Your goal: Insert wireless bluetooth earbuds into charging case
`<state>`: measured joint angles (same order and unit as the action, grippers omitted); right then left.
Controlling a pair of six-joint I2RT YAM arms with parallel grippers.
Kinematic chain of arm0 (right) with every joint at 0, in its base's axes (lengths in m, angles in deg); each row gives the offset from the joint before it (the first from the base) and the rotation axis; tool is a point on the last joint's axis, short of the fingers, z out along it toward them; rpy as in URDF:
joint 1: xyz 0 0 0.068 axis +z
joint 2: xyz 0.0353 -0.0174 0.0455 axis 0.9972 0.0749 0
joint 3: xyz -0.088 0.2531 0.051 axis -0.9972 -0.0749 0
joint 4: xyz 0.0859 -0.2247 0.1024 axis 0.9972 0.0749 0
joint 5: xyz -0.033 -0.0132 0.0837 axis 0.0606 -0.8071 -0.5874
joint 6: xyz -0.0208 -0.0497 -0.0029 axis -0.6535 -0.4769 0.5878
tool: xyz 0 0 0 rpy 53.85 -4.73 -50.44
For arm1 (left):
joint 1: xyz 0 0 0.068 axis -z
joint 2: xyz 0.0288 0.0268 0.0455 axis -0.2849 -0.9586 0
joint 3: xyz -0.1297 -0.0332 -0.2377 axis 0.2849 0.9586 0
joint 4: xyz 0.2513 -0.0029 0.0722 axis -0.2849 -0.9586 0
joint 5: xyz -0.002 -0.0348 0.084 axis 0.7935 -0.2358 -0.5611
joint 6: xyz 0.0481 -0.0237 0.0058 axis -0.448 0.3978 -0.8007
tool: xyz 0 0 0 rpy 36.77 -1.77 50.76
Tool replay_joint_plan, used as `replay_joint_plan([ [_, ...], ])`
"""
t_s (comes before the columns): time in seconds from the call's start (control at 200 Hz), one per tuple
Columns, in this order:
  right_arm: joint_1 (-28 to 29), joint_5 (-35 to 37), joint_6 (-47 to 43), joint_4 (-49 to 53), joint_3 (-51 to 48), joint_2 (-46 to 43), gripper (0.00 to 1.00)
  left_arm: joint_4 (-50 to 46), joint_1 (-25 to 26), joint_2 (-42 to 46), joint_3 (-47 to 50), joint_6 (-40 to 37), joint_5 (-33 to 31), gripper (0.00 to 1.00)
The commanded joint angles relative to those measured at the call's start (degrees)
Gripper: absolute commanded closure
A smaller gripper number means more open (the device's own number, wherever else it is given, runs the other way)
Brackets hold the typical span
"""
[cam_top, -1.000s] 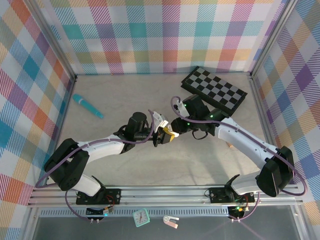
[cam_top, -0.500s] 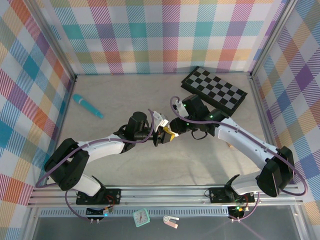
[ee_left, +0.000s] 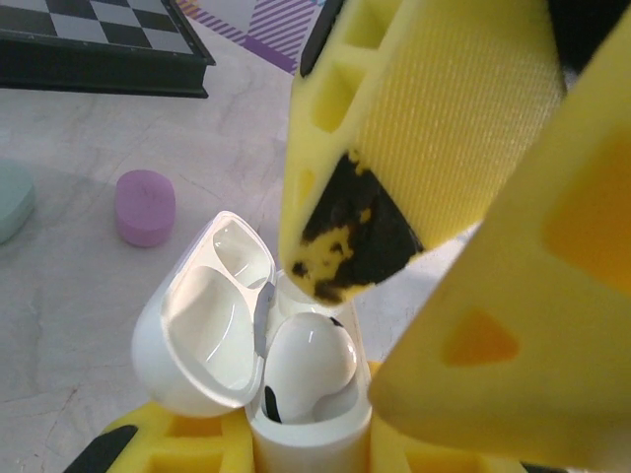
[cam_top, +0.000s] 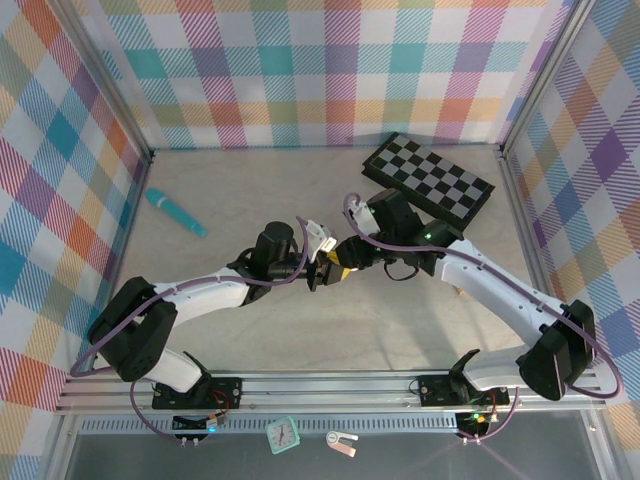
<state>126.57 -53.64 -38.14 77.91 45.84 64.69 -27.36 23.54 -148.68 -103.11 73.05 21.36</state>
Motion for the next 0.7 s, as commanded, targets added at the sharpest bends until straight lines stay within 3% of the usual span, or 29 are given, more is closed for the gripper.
replay_joint_plan([
  [0.0,0.27,1.47,-0.56,0.08,-0.27,-3.32,0.62,1.62,0.63,3.44,0.87,-2.92,-0.63,0.83],
  [0.21,0.18,2.42,0.09,-4.08,-3.07,-7.91,0.41,2.89,0.52,7.20,3.88,-7.94,0.11,0.82],
  [0.39,-1.05,6.11,2.56,-10.99,-8.12,-13.66,0.35,4.27,-1.48,11.74,7.08,-7.89,-0.99,0.82],
  [0.515,-6.15,5.90,7.64,-14.14,-11.24,-15.26,0.33,3.49,-2.60,15.51,8.70,-7.53,-2.01,0.82],
  [0.695,-15.01,-2.39,13.60,-18.91,-14.04,-10.58,0.33,1.85,-2.92,20.45,11.06,-7.47,-3.17,0.82],
])
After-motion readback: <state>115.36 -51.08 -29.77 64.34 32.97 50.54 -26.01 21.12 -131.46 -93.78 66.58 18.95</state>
